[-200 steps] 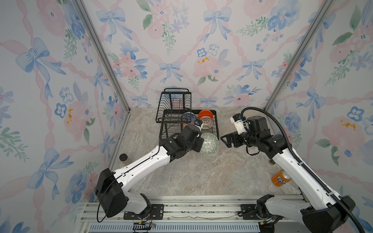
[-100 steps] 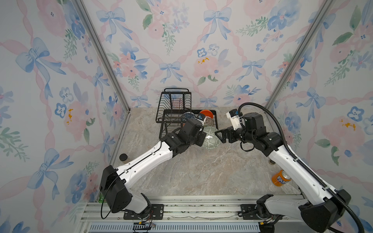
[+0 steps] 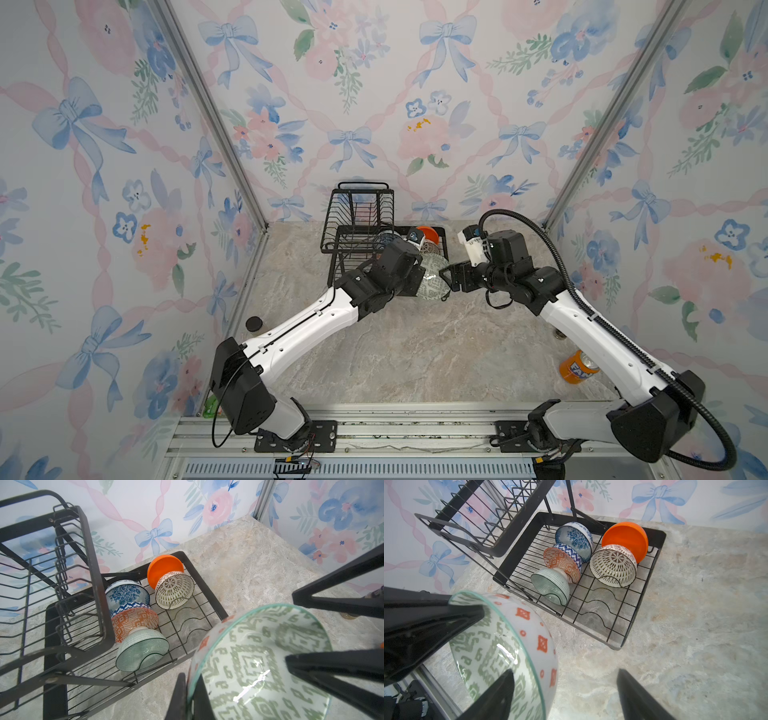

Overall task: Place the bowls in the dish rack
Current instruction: 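Lift the patterned bowl with the left gripper while the right gripper approaches, then close the right gripper on the patterned bowl's rim beside the left gripper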

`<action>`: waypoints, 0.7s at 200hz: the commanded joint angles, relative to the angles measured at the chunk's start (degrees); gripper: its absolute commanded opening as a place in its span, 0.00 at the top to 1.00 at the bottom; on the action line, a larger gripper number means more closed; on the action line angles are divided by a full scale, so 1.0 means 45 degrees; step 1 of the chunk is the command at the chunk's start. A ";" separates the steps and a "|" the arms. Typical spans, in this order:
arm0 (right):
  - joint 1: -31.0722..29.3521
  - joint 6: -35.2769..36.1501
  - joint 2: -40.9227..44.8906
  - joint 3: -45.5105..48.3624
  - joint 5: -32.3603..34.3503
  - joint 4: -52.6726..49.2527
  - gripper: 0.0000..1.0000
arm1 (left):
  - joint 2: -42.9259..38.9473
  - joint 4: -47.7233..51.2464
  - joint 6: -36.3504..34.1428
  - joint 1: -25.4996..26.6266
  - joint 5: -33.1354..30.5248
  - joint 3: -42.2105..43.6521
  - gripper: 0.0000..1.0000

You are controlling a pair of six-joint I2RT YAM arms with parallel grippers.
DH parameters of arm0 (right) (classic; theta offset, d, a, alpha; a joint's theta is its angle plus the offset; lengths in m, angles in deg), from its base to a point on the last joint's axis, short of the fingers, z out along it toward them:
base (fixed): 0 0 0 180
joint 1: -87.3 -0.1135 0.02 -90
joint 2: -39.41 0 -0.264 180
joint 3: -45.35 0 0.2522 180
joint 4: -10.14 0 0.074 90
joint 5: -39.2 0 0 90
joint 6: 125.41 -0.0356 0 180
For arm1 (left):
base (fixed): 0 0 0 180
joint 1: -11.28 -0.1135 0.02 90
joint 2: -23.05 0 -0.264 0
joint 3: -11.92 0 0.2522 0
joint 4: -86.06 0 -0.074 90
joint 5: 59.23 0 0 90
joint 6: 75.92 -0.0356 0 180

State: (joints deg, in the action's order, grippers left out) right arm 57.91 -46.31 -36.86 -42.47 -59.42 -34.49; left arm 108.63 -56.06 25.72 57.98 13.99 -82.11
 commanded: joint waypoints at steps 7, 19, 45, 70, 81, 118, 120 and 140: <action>-0.0168 -0.0112 -0.0216 -0.0532 0.0220 -0.0181 0.30 | 0.0064 -0.0399 -0.0213 -0.0031 -0.0368 -0.0502 1.00; -0.0188 -0.0136 -0.0292 -0.0544 0.0230 -0.0152 0.36 | 0.0083 -0.0399 -0.0223 -0.0031 -0.0374 -0.0521 1.00; -0.0261 -0.0210 -0.0486 -0.0561 0.0203 -0.0096 0.44 | 0.0142 -0.0399 -0.0218 -0.0014 -0.0405 -0.0585 1.00; -0.0362 -0.0261 -0.0716 -0.0662 0.0197 -0.0093 0.52 | 0.0225 -0.0399 -0.0235 0.0013 -0.0413 -0.0644 1.00; -0.0402 -0.0278 -0.0788 -0.0688 0.0234 -0.0073 0.53 | 0.0288 -0.0396 -0.0243 0.0024 -0.0432 -0.0703 1.00; -0.0442 -0.0304 -0.1021 -0.0836 0.0292 -0.0171 0.60 | 0.0415 -0.0399 -0.0262 0.0037 -0.0268 -0.0813 1.00; -0.0442 -0.0296 -0.1035 -0.0839 0.0280 -0.0176 0.60 | 0.0416 -0.0399 -0.0262 0.0034 -0.0259 -0.0814 1.00; -0.0442 -0.0311 -0.1093 -0.0847 0.0329 -0.0181 0.62 | 0.0416 -0.0399 -0.0267 0.0047 -0.0240 -0.0831 1.00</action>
State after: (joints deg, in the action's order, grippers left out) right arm 56.42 -47.40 -41.12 -44.07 -58.89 -34.51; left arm 110.60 -56.06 25.10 58.00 13.01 -83.54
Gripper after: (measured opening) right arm 0.391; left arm 0.049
